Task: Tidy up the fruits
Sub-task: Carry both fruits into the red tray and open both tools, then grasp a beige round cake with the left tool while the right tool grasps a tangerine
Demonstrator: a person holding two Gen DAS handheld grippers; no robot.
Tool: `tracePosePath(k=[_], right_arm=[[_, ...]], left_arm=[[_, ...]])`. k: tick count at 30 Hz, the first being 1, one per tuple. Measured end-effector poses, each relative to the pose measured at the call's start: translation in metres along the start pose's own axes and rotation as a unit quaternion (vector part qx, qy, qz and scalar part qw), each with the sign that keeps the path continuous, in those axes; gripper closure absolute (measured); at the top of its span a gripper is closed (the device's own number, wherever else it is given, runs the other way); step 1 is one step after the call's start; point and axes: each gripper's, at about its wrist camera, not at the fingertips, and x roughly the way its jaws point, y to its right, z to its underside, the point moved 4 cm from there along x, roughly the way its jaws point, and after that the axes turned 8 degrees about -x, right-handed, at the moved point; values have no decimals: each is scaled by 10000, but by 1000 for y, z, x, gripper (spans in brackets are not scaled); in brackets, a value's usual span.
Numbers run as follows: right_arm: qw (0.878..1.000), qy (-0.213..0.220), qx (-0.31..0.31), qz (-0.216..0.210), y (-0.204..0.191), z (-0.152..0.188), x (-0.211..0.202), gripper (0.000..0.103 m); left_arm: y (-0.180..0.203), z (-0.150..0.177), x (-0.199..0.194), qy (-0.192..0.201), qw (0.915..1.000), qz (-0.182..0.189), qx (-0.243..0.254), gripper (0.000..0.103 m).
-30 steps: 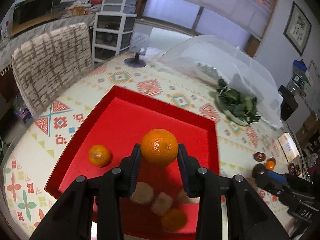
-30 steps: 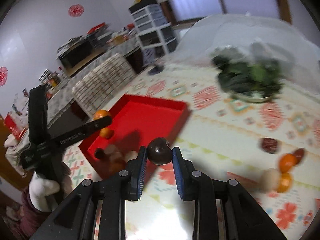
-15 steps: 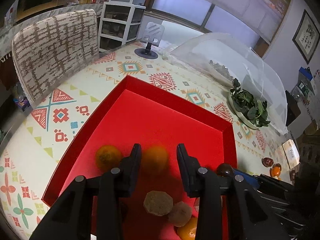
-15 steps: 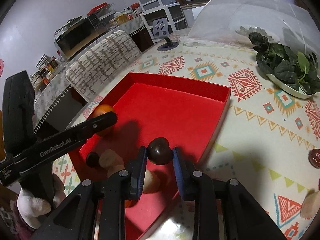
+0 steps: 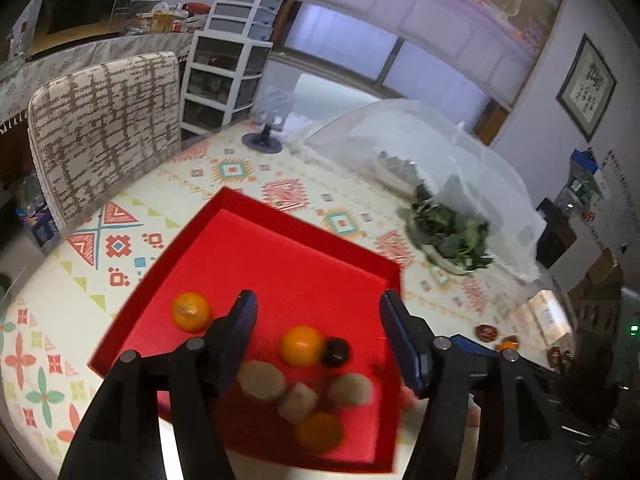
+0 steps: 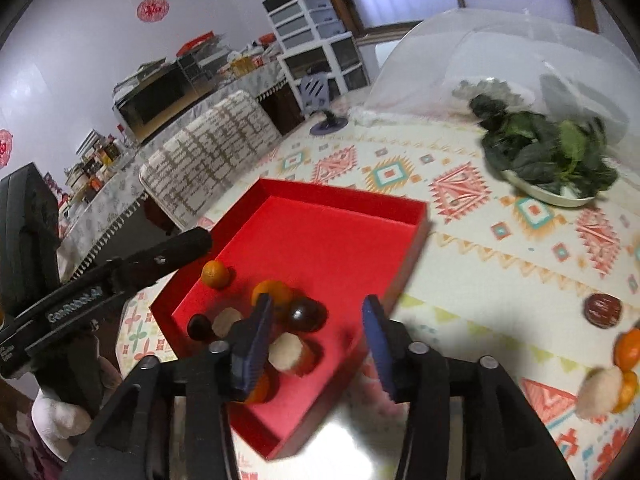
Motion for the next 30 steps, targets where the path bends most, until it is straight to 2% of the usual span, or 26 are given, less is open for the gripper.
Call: tracePosePath(k=[7, 14, 19, 30], right_arm=[[9991, 246, 274, 214, 25, 17, -47, 47], [9968, 491, 431, 461, 49, 40, -91, 43], [9944, 657, 555, 615, 69, 57, -121, 37], [9852, 873, 1044, 1044, 143, 90, -176, 37]], left_arm=[[49, 23, -33, 140, 9986, 460, 238, 34], [100, 53, -61, 386, 9949, 671, 644, 27], [123, 71, -58, 274, 9938, 770, 758, 27], [158, 94, -36, -14, 9933, 708, 915, 27]])
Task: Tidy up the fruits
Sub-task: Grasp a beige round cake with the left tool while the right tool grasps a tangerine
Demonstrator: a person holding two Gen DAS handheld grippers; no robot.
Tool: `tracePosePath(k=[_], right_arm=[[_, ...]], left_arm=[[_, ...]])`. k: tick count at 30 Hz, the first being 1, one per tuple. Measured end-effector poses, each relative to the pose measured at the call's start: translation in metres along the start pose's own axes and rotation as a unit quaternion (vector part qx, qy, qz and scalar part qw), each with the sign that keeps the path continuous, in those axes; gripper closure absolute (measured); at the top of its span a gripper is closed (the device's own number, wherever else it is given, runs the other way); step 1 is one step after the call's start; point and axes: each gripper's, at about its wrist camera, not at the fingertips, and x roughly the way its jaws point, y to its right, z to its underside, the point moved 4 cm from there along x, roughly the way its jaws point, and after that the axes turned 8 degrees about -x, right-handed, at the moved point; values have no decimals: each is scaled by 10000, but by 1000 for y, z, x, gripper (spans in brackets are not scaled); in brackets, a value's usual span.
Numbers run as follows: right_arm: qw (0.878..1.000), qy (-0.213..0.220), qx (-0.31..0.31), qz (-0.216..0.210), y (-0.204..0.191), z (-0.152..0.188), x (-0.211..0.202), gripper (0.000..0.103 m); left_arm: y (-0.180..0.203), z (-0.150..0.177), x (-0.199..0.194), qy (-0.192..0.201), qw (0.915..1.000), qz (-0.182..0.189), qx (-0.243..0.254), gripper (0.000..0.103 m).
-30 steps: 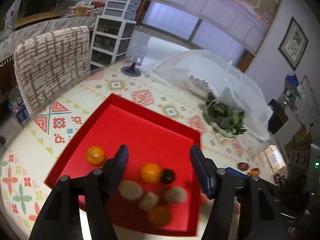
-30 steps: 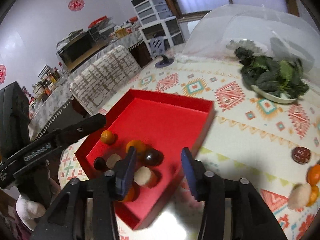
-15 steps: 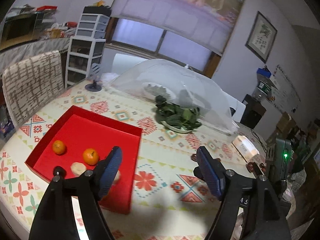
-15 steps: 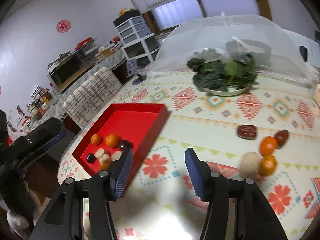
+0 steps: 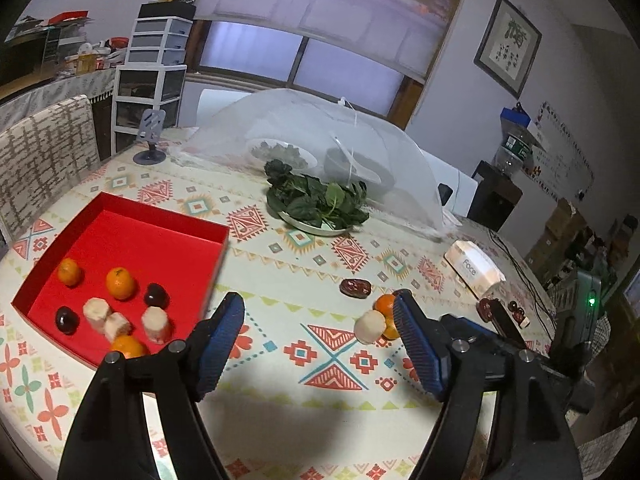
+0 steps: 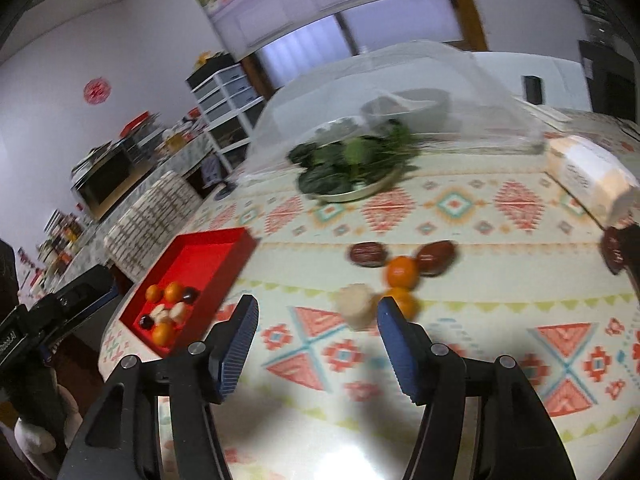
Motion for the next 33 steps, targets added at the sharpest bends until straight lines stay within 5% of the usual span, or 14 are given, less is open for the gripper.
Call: tracePosePath(k=[9, 21, 25, 30, 33], right_arm=[[9978, -207, 497, 389, 74, 9, 2, 37], [9928, -845, -673, 518, 42, 16, 75, 38], [9896, -1009, -899, 502, 36, 15, 93, 45], [9893, -1087, -915, 319, 31, 13, 102, 68], [9901, -1083, -849, 273, 33, 14, 100, 68]], left_arm=[[-1, 11, 36, -377, 9992, -98, -24, 27], [-18, 19, 74, -752, 9969, -202, -81, 27], [-21, 19, 85, -846, 9962, -194, -94, 27], [-15, 23, 100, -1017, 9947, -156, -32, 27], [-5, 29, 110, -1119, 9935, -156, 122, 27]])
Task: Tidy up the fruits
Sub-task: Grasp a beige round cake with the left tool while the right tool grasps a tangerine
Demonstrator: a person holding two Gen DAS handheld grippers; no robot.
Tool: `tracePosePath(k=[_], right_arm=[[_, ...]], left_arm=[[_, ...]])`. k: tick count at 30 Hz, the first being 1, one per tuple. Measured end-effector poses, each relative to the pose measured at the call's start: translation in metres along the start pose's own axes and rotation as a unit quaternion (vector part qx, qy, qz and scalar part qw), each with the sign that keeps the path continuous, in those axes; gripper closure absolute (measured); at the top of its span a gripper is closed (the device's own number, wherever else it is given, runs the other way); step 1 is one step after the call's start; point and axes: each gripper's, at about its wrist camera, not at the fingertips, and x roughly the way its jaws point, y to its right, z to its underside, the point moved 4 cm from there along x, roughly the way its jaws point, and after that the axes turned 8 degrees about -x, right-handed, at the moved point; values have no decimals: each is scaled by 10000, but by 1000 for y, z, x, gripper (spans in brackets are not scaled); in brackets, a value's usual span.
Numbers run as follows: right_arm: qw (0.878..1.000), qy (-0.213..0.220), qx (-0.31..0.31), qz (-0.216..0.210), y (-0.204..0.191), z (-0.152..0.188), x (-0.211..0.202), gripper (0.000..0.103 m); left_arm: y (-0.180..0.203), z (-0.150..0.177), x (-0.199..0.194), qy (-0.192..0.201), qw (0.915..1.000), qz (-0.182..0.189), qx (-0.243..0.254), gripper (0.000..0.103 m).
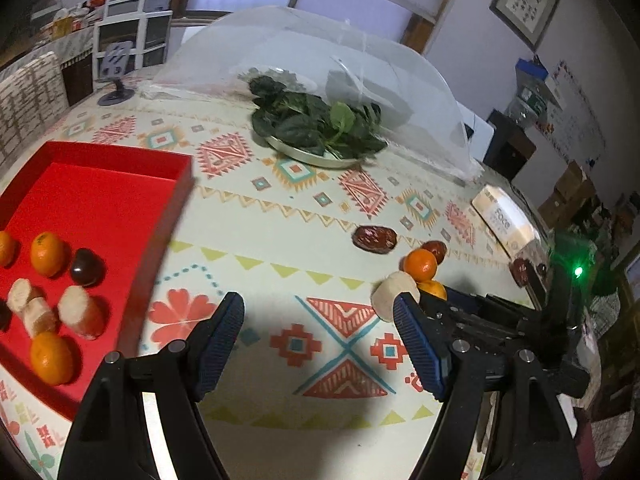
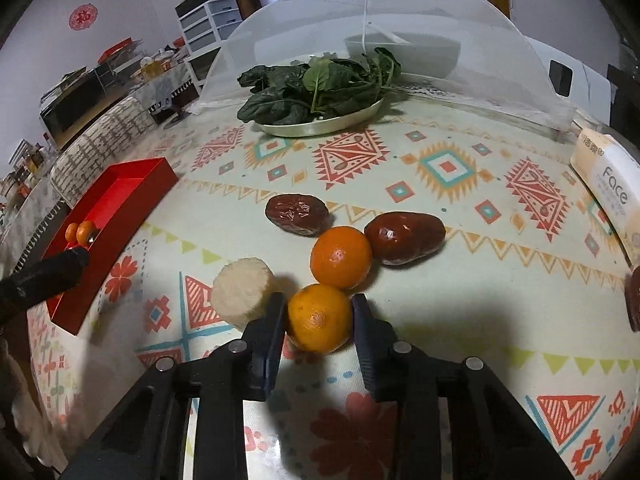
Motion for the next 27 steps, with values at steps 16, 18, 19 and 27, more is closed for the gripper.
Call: tracePosePath(k=[16, 18, 19, 27], right_arm=[[9973, 190, 709, 35, 42, 23, -37, 68], [9972, 222, 719, 23, 43, 24, -40, 68], [9971, 234, 726, 12, 43, 24, -41, 68], [9968, 300, 741, 24, 39, 27, -51, 68]], left_arm=[[71, 17, 79, -363, 9891, -365, 1376, 27], [70, 18, 82, -345, 9882, -470, 1418, 32], [70, 18, 84, -360, 9880, -491, 1420, 50], [59, 17, 69, -368, 9926, -332, 1107, 70]])
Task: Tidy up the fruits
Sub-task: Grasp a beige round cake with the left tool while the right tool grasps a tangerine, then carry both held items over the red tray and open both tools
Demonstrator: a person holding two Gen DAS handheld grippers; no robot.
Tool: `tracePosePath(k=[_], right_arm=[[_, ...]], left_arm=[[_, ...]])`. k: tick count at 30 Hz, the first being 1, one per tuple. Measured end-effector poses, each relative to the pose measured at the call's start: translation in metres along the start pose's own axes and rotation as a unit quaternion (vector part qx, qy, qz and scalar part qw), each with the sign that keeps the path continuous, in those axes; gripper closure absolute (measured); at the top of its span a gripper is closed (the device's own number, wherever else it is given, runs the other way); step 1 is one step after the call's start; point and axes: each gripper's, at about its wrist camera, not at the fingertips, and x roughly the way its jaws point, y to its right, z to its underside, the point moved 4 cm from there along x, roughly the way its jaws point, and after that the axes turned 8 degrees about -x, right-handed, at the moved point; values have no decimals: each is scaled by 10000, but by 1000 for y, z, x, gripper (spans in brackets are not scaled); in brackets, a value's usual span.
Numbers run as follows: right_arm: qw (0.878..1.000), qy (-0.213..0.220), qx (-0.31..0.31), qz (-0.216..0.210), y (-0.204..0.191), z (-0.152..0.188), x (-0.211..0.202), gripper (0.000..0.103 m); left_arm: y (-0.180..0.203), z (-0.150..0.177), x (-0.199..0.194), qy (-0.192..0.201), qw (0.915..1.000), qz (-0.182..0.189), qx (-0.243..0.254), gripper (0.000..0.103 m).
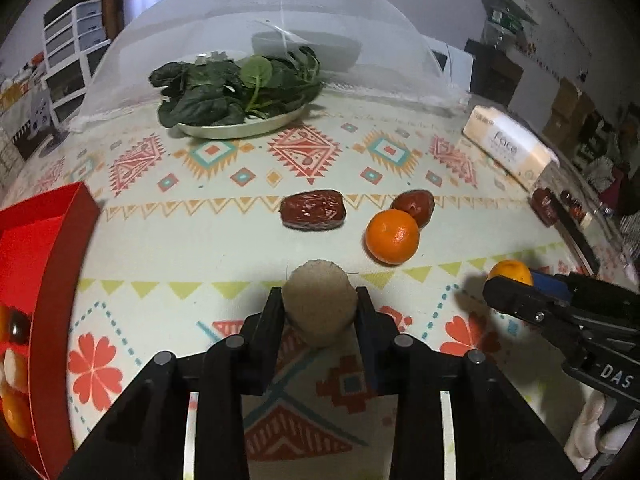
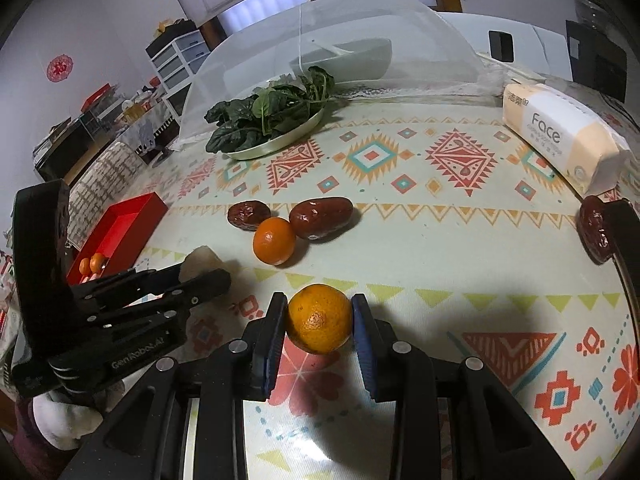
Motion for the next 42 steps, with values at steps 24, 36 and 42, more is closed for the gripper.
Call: tracePosePath(k=[24, 36, 42], right_arm=[[9943, 322, -872, -521, -146, -31, -26, 68], [9859, 61, -1171, -1193, -235, -71, 37, 68], [9832, -276, -1224, -1325, -262, -88, 93, 68]], left_arm=[[-172, 34, -149, 1324, 9689, -28, -2092, 70], [-246, 11, -169, 1587, 9594, -727, -2215, 70], [-268, -14, -148, 1422, 9636, -946, -2055, 70]])
